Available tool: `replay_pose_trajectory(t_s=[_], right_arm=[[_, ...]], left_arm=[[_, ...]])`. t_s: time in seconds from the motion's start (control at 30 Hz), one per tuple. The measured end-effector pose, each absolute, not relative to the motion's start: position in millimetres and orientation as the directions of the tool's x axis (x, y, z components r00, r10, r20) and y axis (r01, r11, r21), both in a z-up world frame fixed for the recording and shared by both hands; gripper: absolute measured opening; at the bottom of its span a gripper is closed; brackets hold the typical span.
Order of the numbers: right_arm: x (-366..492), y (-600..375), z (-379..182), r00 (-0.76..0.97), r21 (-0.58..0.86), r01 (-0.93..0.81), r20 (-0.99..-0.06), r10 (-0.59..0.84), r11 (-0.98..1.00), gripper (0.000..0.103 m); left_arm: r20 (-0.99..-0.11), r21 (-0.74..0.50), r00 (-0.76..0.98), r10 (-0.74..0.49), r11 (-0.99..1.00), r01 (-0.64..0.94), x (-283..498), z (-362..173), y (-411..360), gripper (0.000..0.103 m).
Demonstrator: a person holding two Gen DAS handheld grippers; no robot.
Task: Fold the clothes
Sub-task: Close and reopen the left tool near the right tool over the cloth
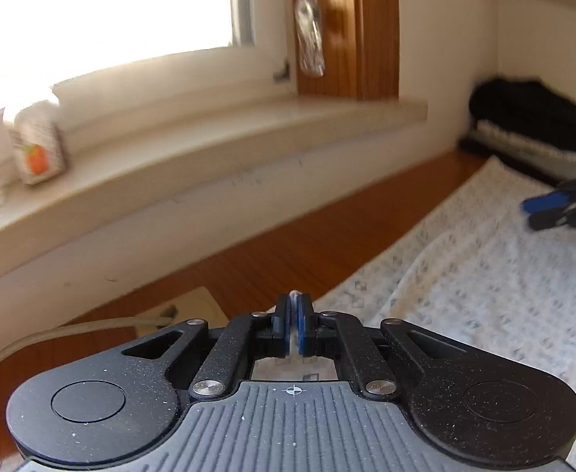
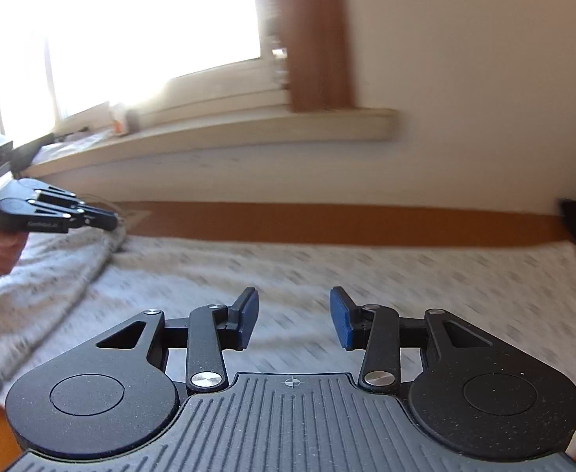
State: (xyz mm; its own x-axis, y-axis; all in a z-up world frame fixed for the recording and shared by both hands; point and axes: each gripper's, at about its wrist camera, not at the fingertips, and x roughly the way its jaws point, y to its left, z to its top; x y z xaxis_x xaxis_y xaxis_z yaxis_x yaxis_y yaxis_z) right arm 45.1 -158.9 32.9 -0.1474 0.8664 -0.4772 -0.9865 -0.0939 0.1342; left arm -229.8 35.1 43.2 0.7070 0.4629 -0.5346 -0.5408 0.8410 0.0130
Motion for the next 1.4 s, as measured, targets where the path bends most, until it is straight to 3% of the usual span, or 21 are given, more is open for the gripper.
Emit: replay_pose_trajectory(t_s=[0.1, 0.3, 0.77, 0.8, 0.87, 0.93, 1.1, 1.2, 1.33, 1.4], right_arm=[[16, -126, 38, -0.215, 0.138, -0.976, -0.480, 0.851, -0.169, 0.042], [-58, -54, 32, -0.341, 0.134, -0.937, -0.542, 0.768, -0.322, 0.042], [-147, 1, 27, -0.430, 0.040, -0.850, -0.629, 0.647, -0.526, 0.043], [-149, 3, 26, -0.435, 0.034, -0.843, -0.628, 0.645, -0.536, 0.041], [-152, 6, 27, -0.456, 0.047, -0.833, -0.622, 0.636, -0.552, 0.004], [-153, 8, 30, -0.421, 0.021, -0.857, -0.604, 0.676, -0.515, 0.003], [-151, 10, 29, -0.326, -0.001, -0.915, -0.584, 0.743, -0.402, 0.006], [-149, 10, 31, -0.361, 0.022, -0.904, -0.576, 0.733, -0.428, 0.009], [-169, 7, 33, -0.454, 0.024, -0.842, -0.571, 0.684, -0.539, 0.033], [-180, 6, 31, -0.475, 0.015, -0.818, -0.582, 0.660, -0.575, 0.033]], left_arm=[[-0.484, -0.068, 0.739, 0.468, 0.822, -0.565, -262, 47, 17, 0.004], [-0.505, -0.106, 0.719, 0.477, 0.793, -0.600, -300, 34, 0, 0.004], [-0.408, -0.237, 0.815, 0.413, 0.813, -0.531, -338, 35, -1, 0.004], [-0.405, -0.242, 0.816, 0.413, 0.812, -0.531, -338, 35, 0, 0.004], [-0.400, -0.249, 0.820, 0.410, 0.812, -0.528, -339, 35, 0, 0.004], [-0.392, -0.245, 0.825, 0.407, 0.818, -0.520, -339, 36, -2, 0.004], [-0.384, -0.230, 0.826, 0.413, 0.824, -0.518, -339, 36, -5, 0.004], [-0.377, -0.237, 0.825, 0.421, 0.817, -0.525, -341, 36, -5, 0.004], [-0.380, -0.251, 0.821, 0.426, 0.807, -0.535, -342, 35, -2, 0.004], [-0.390, -0.260, 0.814, 0.430, 0.797, -0.545, -342, 35, 1, 0.004]])
